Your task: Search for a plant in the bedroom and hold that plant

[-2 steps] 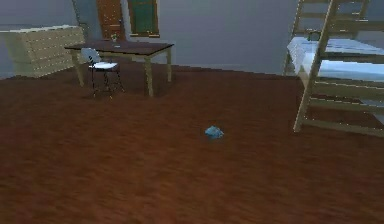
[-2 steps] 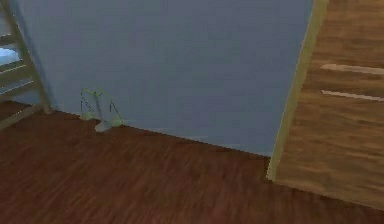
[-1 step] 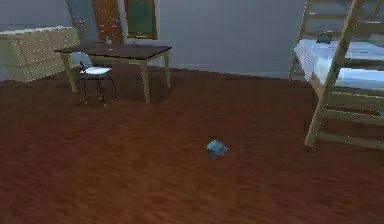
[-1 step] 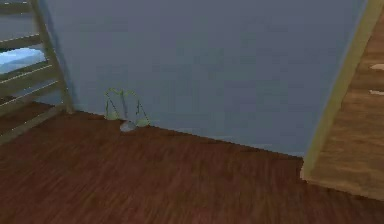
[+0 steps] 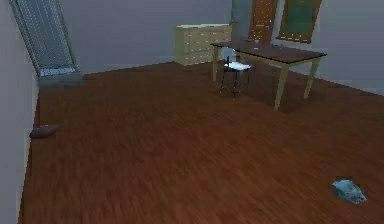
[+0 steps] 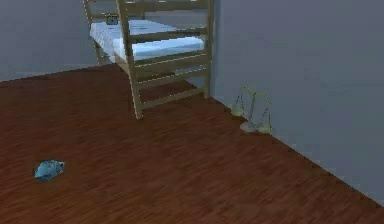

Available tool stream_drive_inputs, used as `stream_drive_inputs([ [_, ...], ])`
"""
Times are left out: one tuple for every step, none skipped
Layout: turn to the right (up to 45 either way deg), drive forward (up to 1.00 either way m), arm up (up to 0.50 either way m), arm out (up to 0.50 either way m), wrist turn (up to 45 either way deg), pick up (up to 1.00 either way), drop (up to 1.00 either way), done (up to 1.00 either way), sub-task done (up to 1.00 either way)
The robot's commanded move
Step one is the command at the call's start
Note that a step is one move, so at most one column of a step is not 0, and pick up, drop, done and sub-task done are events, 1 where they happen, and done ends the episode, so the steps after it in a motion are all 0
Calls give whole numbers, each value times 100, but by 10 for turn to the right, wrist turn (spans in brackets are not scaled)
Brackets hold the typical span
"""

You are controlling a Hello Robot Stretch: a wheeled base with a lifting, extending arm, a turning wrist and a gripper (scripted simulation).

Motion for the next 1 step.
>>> stream_drive_inputs([
  [0, 100, 0, 0, 0, 0, 0, 0, 0],
])
